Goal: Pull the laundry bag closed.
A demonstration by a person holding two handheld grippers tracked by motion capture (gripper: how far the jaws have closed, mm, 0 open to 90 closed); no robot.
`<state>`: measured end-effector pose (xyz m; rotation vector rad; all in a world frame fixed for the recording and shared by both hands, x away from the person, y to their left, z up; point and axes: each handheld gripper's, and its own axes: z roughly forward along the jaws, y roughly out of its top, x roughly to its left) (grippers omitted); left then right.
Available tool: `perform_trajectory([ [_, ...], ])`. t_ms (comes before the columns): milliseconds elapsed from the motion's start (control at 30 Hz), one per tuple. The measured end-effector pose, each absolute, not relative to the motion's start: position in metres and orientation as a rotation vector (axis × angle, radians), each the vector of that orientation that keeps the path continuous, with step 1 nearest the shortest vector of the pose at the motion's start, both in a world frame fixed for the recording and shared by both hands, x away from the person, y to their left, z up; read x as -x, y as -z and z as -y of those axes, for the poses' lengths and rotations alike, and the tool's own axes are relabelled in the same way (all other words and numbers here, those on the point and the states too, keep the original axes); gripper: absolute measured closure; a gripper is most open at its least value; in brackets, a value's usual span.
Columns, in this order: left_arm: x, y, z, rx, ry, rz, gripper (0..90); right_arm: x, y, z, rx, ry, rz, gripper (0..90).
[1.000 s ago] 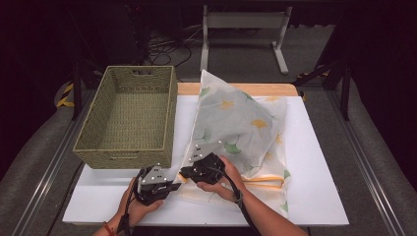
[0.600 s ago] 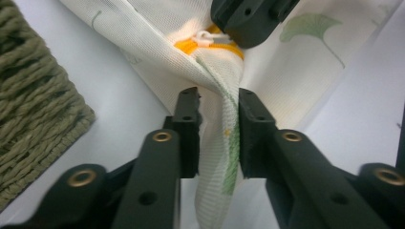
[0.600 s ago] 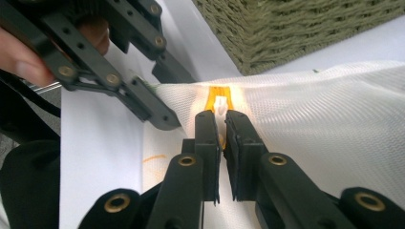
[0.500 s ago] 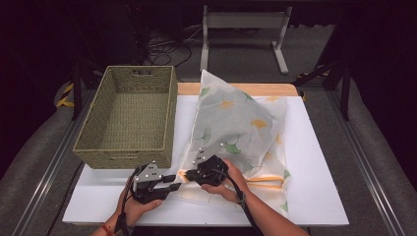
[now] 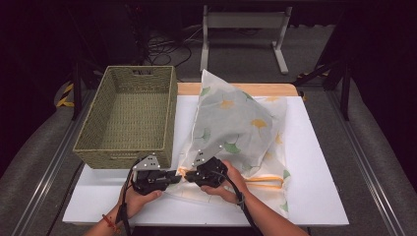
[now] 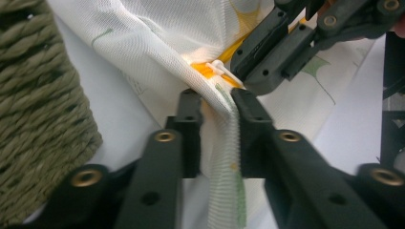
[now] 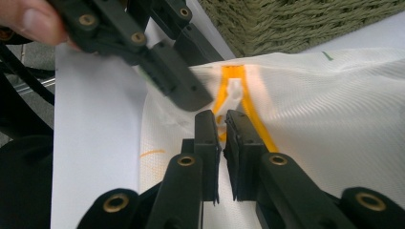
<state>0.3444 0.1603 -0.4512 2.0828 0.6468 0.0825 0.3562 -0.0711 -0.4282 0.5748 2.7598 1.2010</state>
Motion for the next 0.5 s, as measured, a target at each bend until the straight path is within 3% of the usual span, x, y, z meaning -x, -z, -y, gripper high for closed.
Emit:
perform_trajectory([
  [100, -0.342, 0.450, -0.160, -2.090, -0.102, -0.637, 88.3, -0.355, 0.427, 0.071, -0.569, -1.196, -2.751, 81.9],
  [500, -0.329, 0.448, -0.154, -2.137, -0.185, -0.574, 88.7, -0.359, 0.427, 0.075, -0.625, -1.261, -2.745, 68.8],
])
